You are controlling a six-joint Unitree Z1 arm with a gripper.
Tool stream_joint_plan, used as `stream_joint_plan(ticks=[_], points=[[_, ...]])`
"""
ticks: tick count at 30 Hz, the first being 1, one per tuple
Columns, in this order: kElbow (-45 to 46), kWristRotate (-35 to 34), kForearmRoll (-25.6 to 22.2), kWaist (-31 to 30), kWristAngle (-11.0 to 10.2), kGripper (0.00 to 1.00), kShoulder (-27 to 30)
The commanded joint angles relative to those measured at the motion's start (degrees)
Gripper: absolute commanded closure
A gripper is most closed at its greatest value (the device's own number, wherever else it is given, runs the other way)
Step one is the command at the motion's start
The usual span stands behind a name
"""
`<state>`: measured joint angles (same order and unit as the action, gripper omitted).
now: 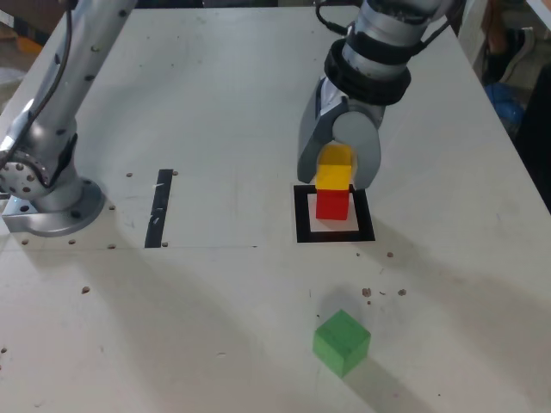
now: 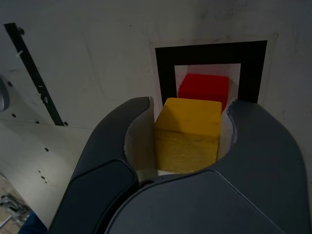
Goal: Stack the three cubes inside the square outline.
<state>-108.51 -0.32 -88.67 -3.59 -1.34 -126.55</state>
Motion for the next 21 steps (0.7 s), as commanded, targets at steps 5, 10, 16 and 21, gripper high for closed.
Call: stream_joint_plan(ticks=[5,10,16,21], points=[[0.12,0.53,0.38,-0.02,0.27,0.58,-0.63],[0.34,0.64,0.72,0.0,0.29,0.42,-0.58],[0.71,0.7,0.82,0.11,0.35,0.19,-0.54],[1.58,0.79,0.77,0.57,0.49,0.16,-0.61]])
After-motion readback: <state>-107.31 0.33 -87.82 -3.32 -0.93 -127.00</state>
